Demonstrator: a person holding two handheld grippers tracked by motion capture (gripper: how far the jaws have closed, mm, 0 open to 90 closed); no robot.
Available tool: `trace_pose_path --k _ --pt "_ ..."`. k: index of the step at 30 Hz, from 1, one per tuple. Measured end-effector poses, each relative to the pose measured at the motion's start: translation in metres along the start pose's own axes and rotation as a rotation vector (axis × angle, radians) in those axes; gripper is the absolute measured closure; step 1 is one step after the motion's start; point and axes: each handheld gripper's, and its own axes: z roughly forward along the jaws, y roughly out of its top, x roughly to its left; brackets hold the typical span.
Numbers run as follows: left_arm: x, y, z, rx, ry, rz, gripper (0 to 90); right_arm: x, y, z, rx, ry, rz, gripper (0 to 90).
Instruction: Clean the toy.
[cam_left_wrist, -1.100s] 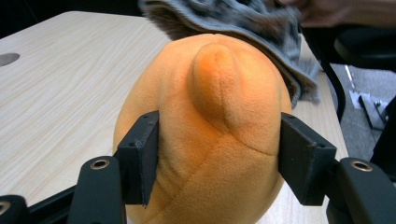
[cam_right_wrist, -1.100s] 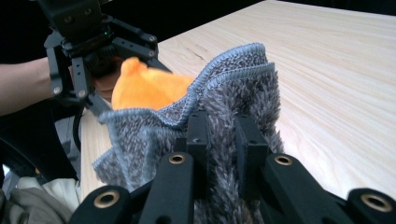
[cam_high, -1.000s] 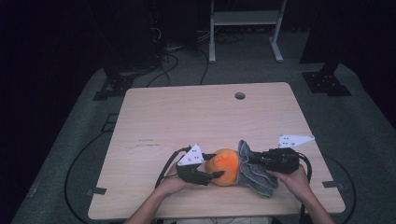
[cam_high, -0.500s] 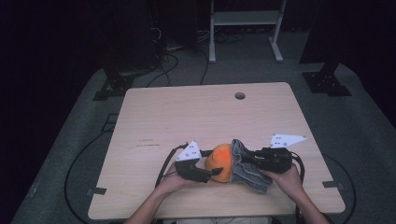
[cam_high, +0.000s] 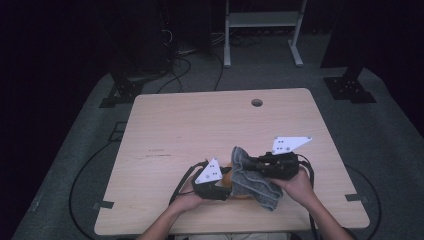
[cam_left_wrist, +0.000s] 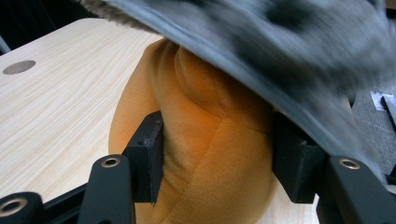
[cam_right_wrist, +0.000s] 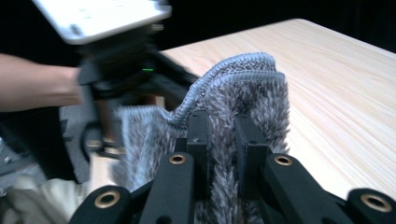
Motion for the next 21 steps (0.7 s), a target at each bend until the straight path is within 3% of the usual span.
trace_pose_path --k 2,6,9,11,12,14,18,21 --pt "-0.001 -0.001 0.0 0.001 -0.012 0.008 41.8 -0.011 -0.007 -0.006 0.002 -0.035 0.031 78.2" --pt "0.004 -0.005 -0.002 -0.017 -0.044 -0.037 39.7 -0.029 -0.027 -0.021 -0.012 -0.083 0.106 78.2" --pt "0.006 -0.002 0.001 -0.006 -0.022 -0.056 27.5 -0.032 -0.043 -0.03 -0.041 -0.084 0.145 78.2" --pt "0.008 0.0 0.008 0.016 -0.015 -0.091 17.2 -0.032 -0.048 -0.033 -0.044 -0.086 0.154 78.2" --pt "0.008 0.0 0.011 0.013 -0.017 -0.099 16.2 -0.033 -0.051 -0.035 -0.045 -0.083 0.163 78.2" --pt "0.006 0.0 0.013 0.011 -0.025 -0.087 18.5 -0.036 -0.059 -0.039 -0.05 -0.078 0.188 78.2" --pt "-0.003 0.0 0.012 0.001 0.009 0.0 35.3 -0.033 -0.064 -0.044 -0.037 -0.079 0.19 78.2" --pt "-0.005 0.004 0.011 -0.002 0.036 0.005 41.0 -0.021 -0.057 -0.046 -0.05 -0.055 0.168 78.3"
